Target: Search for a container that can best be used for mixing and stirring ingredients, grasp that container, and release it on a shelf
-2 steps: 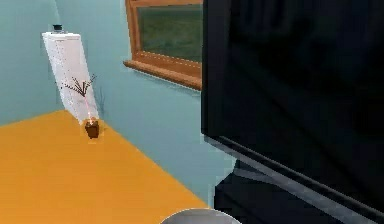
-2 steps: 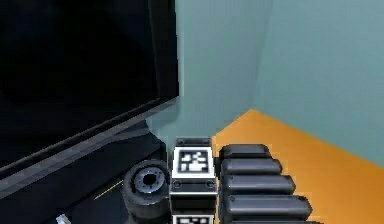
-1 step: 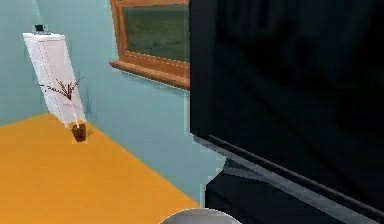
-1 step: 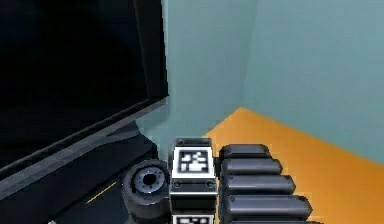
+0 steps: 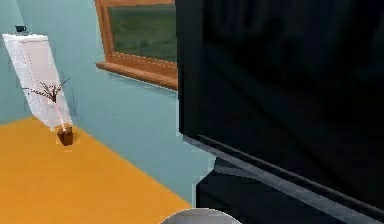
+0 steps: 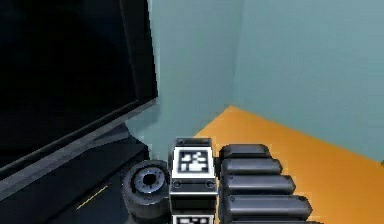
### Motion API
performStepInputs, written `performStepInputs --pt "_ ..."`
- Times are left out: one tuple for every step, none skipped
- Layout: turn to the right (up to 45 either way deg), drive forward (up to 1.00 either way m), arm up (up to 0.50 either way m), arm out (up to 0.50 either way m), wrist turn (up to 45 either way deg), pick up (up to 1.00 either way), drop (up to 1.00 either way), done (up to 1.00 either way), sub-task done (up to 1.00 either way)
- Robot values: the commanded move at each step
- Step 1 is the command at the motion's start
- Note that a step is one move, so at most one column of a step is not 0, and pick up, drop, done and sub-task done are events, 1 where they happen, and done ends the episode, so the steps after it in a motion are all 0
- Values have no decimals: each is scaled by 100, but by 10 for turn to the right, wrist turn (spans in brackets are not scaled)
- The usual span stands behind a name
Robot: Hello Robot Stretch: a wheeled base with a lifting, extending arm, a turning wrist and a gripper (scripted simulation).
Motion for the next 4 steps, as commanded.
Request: performStepInputs --pt "-30 0 0 0 0 0 0 0 0" --pt "450 0 0 0 0 0 0 0 0" --pt "90 0 0 0 0 0 0 0 0" --pt "0 20 0 0 0 0 0 0 0"
